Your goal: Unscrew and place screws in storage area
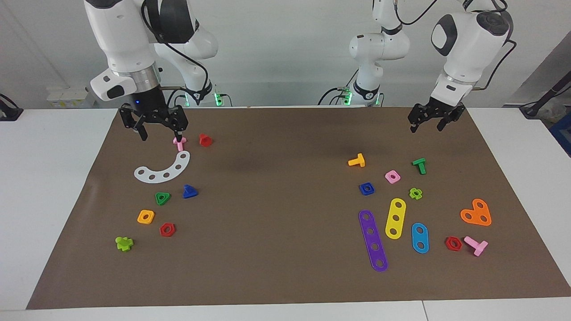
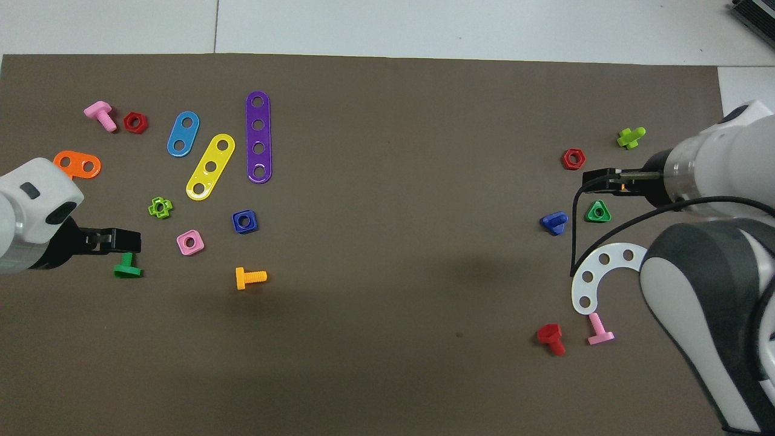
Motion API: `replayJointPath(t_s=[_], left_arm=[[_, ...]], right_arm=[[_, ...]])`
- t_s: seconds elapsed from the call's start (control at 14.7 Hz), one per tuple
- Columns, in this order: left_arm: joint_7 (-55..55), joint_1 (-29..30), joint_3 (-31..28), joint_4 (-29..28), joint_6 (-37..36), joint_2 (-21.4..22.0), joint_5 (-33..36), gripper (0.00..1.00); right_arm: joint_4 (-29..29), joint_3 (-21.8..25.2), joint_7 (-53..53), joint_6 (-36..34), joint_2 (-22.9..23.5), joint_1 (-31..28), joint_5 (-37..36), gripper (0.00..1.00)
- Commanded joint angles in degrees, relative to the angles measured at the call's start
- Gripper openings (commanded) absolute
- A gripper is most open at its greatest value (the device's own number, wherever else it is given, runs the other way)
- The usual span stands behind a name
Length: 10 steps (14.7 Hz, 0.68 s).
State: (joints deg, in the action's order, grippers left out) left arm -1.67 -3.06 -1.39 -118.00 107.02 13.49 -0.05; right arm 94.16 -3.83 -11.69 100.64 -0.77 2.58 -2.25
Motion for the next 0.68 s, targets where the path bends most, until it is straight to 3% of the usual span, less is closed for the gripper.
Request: replayJointPath(t_s=[0.0,0.34,0.61], left_arm=[[0.3,0.5,0.6,4.4,-4.6,-0.2,1.4,0.98],[0.3,0.1,0.7,11.5,-10.7,-2.2,1.5,0.98],[0.7,-0.1,1.0,16.8,-15.3,-4.1,1.6,0.99]], right_arm=[[-8.1,-0.3,1.8,-6.1,4.2,-0.7,1.4,0.99],[-5.5,-0.3,3.3,-11.5,2.1,-0.7,1.6,1.0],[-3.5,-0.3,3.7,-10.9,1.0,-0.6,1.8,1.0]])
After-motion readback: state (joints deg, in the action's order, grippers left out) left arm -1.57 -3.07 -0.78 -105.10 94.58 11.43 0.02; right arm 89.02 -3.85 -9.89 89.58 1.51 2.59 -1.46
